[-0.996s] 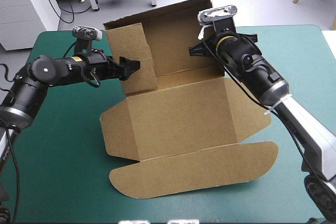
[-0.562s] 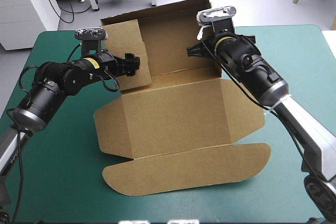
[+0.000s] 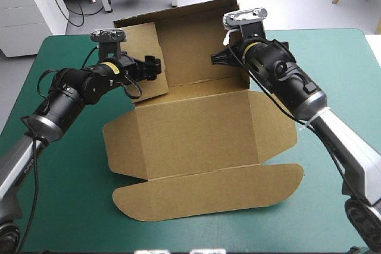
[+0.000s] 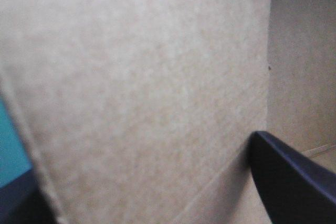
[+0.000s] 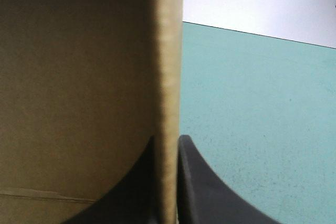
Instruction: Fold the box
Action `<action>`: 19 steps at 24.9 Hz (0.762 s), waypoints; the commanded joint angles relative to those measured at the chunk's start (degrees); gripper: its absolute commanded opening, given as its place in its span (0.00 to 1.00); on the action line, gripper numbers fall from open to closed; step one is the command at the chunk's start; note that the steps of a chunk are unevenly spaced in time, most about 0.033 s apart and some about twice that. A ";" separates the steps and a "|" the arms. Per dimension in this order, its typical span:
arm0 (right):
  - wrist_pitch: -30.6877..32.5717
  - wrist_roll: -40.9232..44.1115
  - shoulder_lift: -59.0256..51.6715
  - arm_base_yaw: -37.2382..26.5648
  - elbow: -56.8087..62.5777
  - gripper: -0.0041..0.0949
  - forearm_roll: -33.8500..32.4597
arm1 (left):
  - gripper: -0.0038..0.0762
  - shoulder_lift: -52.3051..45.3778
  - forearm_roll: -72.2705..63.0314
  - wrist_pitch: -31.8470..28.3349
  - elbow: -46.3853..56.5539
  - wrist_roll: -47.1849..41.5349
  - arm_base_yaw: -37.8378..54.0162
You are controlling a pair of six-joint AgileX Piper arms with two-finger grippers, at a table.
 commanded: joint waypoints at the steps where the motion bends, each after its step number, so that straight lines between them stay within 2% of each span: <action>1: -3.91 0.02 -2.88 0.12 -1.94 0.04 -1.05 | 0.60 -1.97 -0.99 -4.59 -1.99 -0.68 -0.42; 2: -3.91 0.02 -2.88 0.12 -1.94 0.04 -1.05 | 0.48 -1.97 -1.14 -4.59 -1.99 -0.68 -0.31; 3: -3.91 -0.17 -2.88 0.12 -1.94 0.04 -0.66 | 0.22 -1.94 -1.14 -4.59 -1.99 -0.68 -0.31; 4: -3.91 -0.41 -2.88 0.12 -1.94 0.04 -0.53 | 0.08 -1.94 -1.14 -4.59 -1.99 -0.68 -0.31; 6: -3.33 -0.55 -2.88 0.12 -1.94 0.04 -0.15 | 0.04 -1.94 -1.04 -4.59 -1.99 -0.68 -0.31; 10: 1.27 -1.71 -2.88 0.12 -2.25 0.04 0.47 | 0.04 -1.85 0.16 -2.04 -2.25 0.21 -0.31; 13: 5.53 -4.42 -2.62 -0.11 -4.77 0.04 5.28 | 0.04 -0.49 0.16 2.10 -4.54 1.26 -0.85; 14: 6.56 -5.40 -2.51 -0.36 -5.77 0.04 6.88 | 0.04 0.16 0.49 3.84 -6.08 1.69 -1.09; 17: 12.07 -10.44 -1.06 -1.78 -10.49 0.04 14.71 | 0.04 3.55 1.51 15.77 -12.30 3.83 -2.61; 19: 17.04 -11.94 0.59 -3.58 -12.83 0.04 19.37 | 0.04 6.34 3.28 21.46 -16.83 3.83 -3.88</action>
